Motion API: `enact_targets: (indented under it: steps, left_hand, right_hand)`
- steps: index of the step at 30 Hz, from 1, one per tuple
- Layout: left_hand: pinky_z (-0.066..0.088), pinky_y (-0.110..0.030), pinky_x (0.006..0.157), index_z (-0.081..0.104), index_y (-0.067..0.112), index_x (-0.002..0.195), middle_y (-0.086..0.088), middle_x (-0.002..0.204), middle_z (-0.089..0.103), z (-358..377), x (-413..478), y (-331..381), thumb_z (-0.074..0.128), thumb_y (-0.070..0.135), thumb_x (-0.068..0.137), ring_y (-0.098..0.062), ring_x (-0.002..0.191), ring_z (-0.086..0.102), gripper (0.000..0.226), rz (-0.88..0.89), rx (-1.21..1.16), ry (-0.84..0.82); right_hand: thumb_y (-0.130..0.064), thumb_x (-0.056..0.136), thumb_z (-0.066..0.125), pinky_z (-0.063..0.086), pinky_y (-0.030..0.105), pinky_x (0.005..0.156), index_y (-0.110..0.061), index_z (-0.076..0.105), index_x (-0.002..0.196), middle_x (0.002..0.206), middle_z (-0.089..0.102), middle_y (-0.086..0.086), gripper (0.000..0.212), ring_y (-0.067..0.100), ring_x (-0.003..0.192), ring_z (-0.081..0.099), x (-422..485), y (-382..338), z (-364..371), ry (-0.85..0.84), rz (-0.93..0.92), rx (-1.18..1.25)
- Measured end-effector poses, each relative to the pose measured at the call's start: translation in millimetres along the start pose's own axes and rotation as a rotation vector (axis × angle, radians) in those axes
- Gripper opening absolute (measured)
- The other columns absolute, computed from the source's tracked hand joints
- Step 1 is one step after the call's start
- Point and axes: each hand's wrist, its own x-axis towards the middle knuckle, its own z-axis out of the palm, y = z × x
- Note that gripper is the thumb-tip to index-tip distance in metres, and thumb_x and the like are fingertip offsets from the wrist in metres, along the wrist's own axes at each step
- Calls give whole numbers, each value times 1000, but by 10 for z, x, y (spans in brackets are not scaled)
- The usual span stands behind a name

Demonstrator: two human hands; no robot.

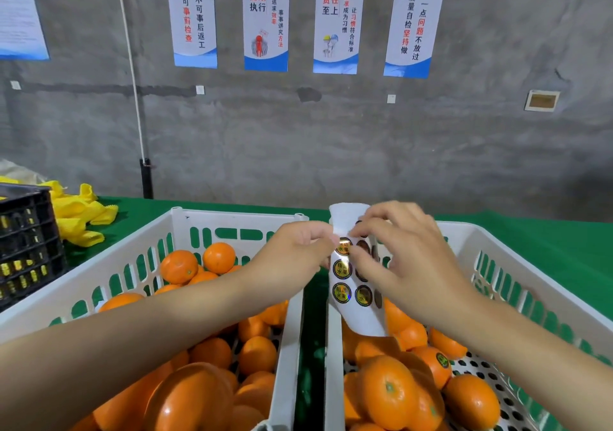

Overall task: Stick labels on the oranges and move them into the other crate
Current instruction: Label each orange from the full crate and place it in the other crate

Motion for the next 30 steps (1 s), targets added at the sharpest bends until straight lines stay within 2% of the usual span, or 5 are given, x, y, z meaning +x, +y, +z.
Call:
enact_targets:
  steps: [5, 13, 20, 23, 30]
  left_hand:
    - [44, -25, 70, 73, 20, 94, 14, 67, 66, -4, -15, 6, 48, 6, 99, 0, 63, 59, 29, -11, -12, -55]
    - [49, -49, 105, 63, 23, 126, -2, 110, 77, -36, -49, 8, 52, -2, 97, -21, 109, 70, 40, 56, 25, -79]
    - [56, -25, 93, 48, 27, 141, 10, 106, 77, -24, -67, -2, 50, 2, 101, -7, 102, 71, 47, 114, 67, -79]
    - [54, -11, 72, 45, 29, 143, 11, 103, 77, -21, -79, 8, 51, 3, 101, 4, 77, 70, 49, 125, 105, -66]
    - [53, -38, 90, 33, 24, 152, 5, 97, 78, -24, -76, 29, 58, 4, 98, -6, 51, 58, 62, 81, 47, -27]
  right_hand:
    - [-43, 90, 60, 42, 29, 87, -30, 64, 114, 112, 57, -13, 28, 9, 105, 48, -15, 9, 50, -31, 78, 119]
    - [-39, 90, 66, 48, 26, 76, -27, 70, 111, 104, 61, -13, 24, 6, 95, 54, -11, -1, 52, -16, 113, 113]
    - [-36, 88, 69, 51, 30, 69, -26, 74, 105, 97, 62, -12, 20, 6, 87, 55, -4, -25, 36, -18, 127, 160]
    - [-34, 87, 71, 51, 32, 68, -25, 75, 102, 94, 60, -13, 19, 5, 85, 53, -8, -30, 44, -5, 123, 168]
    - [-41, 87, 69, 48, 23, 68, -24, 74, 113, 102, 66, -11, 32, 7, 89, 56, -24, -18, 37, -61, 41, 57]
